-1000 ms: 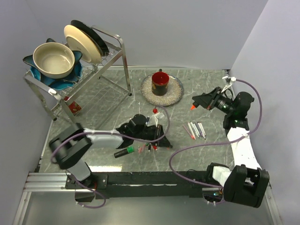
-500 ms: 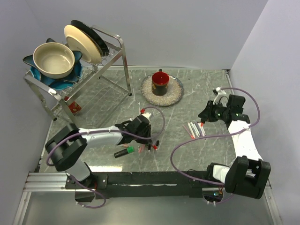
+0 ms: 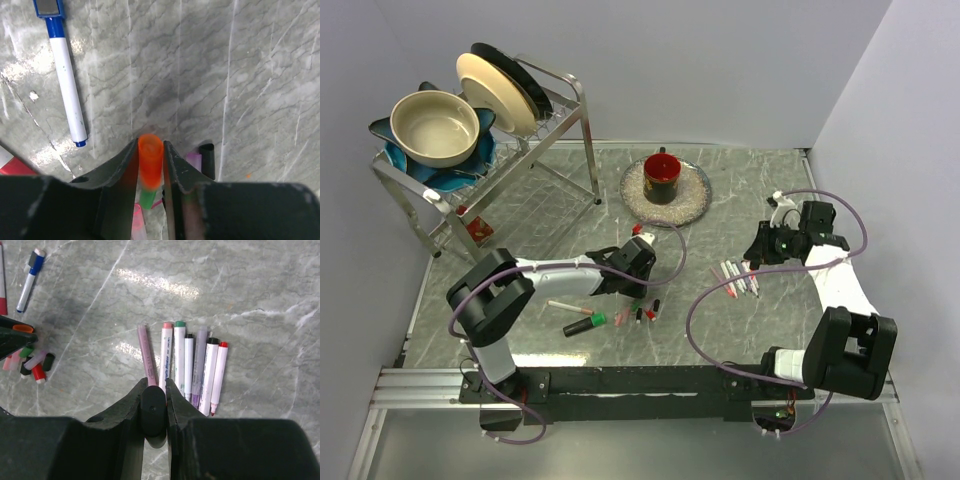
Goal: Open the pen caps
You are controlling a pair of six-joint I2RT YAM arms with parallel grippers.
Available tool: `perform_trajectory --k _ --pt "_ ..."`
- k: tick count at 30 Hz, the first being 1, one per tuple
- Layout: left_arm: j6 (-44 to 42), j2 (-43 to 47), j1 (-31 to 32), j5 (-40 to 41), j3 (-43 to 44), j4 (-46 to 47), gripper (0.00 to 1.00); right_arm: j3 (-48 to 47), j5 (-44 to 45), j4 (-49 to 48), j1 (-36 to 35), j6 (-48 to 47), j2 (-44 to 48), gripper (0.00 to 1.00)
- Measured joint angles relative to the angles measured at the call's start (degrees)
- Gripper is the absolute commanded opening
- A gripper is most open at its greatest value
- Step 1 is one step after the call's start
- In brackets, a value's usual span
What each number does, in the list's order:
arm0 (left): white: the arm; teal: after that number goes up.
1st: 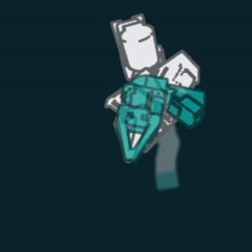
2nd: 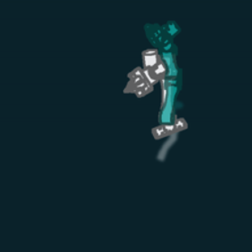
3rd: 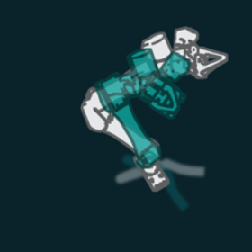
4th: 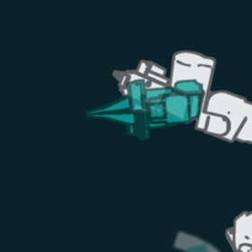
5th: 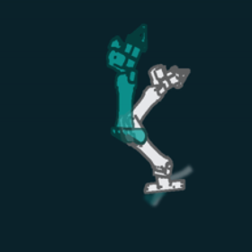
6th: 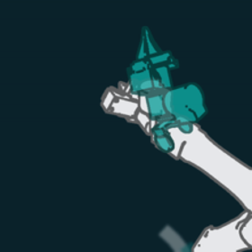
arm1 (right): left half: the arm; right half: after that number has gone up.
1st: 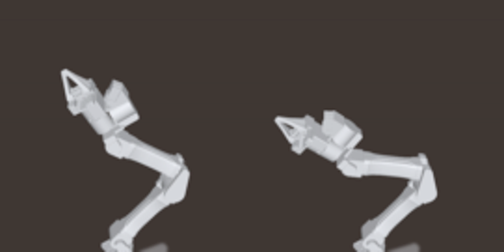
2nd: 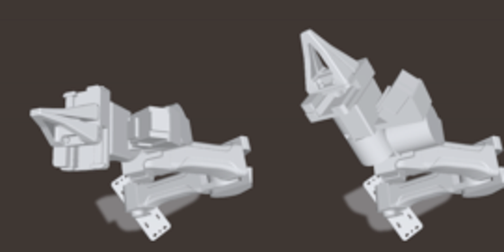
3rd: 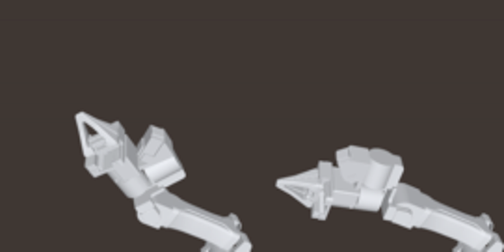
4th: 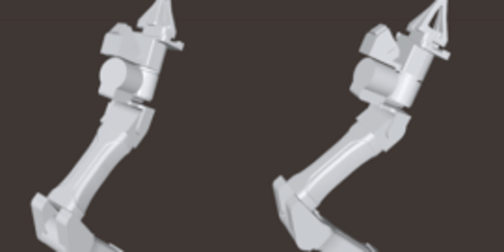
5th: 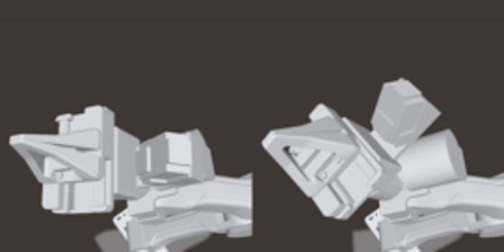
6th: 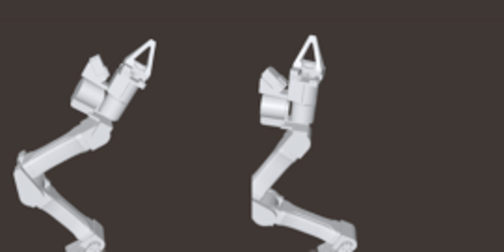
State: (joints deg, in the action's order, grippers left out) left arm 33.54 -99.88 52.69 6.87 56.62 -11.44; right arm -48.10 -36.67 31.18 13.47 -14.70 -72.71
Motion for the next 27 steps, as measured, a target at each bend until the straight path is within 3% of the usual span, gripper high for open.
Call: perform_trajectory --k 13,17,27 --pt "-0.5 0.48 0.0 1.05 0.63 -0.9 0.54 -1.9 4.87 0.59 -2.27 -1.03 -7.21 0.11" --pt "-0.92 2.97 0.0 2.27 0.61 -1.86 0.66 -3.08 7.63 0.63 -4.63 -1.33 -9.68 0.15" --pt "-1.18 12.0 -0.35 6.27 -1.42 -1.16 0.8 -5.27 12.79 1.11 -10.45 -1.42 -15.82 0.25"
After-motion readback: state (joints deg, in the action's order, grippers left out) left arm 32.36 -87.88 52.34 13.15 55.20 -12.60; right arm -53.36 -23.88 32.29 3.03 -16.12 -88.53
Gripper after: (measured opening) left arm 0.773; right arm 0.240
